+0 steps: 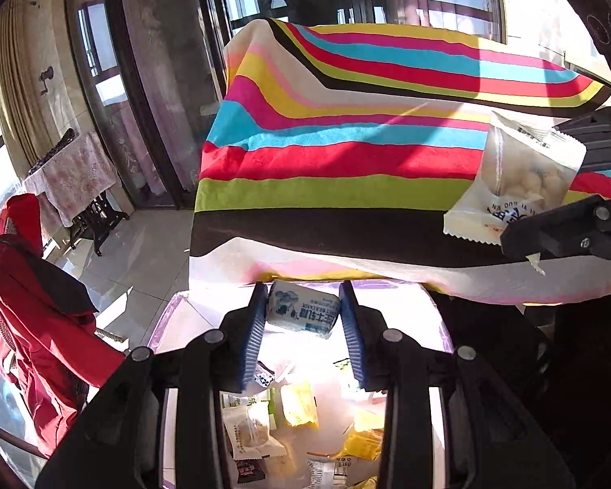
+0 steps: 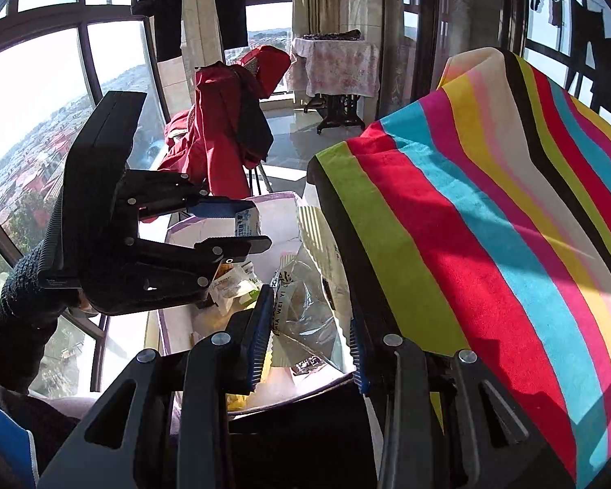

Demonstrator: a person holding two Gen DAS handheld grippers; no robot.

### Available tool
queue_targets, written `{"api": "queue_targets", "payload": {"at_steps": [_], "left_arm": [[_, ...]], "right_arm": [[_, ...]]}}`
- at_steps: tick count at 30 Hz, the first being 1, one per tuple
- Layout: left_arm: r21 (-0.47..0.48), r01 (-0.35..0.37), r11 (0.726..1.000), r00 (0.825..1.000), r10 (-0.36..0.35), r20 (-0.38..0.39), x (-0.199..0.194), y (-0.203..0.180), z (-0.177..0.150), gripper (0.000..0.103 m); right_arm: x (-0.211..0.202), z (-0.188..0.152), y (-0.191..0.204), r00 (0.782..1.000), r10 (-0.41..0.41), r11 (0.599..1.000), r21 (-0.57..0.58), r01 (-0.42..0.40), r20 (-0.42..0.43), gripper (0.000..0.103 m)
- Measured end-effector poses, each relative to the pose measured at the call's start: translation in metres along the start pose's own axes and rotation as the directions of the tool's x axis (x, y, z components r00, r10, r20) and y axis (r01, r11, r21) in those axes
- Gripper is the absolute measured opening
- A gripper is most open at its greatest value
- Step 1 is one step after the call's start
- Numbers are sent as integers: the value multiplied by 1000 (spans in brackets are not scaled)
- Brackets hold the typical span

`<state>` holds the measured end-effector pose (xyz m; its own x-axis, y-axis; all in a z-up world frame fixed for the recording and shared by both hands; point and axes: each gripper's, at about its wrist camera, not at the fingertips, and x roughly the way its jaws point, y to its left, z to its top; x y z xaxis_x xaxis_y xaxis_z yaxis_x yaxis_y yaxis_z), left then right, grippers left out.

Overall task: Organize snacks
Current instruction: 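Carry the nut packet and milk candy to the white box and release both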

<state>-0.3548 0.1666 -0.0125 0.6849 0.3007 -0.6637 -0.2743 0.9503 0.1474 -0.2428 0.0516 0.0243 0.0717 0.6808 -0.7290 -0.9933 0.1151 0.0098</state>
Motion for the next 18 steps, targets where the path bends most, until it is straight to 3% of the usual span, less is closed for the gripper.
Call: {"api": "queue_targets", "payload": {"at_steps": [3, 10, 12, 13, 14, 15, 16, 18], "left_arm": [[-55, -45, 997, 998, 43, -36, 1, 15, -24, 36], [-166, -79, 983, 994, 65, -90, 11, 45, -58, 36], [-186, -93, 978, 992, 75, -103, 14, 52, -63, 37], [-193, -100, 976, 991, 81, -106, 16, 55, -65, 37], [-204, -108, 973, 991, 88, -101, 16, 58, -66, 45], [-217, -111, 970, 992, 94, -89, 14, 60, -67, 67], [-225, -120, 967, 991, 105, -77, 12, 61, -68, 77], [-241, -169, 956, 985, 156, -71, 8, 65, -66, 97]], "right_arm": [[27, 5, 20, 997, 34, 998, -55, -38, -63, 34], [79, 7, 52, 982, 52, 988, -131, -76, -182, 34], [90, 8, 56, 977, 50, 987, -136, -80, -205, 37], [94, 8, 57, 975, 49, 988, -135, -80, -215, 46], [98, 8, 57, 975, 44, 989, -131, -74, -220, 64], [99, 8, 56, 976, 36, 991, -121, -63, -216, 72], [100, 8, 55, 977, 10, 993, -109, -34, -213, 80], [101, 8, 48, 974, 23, 997, -66, -39, -226, 84]]}}
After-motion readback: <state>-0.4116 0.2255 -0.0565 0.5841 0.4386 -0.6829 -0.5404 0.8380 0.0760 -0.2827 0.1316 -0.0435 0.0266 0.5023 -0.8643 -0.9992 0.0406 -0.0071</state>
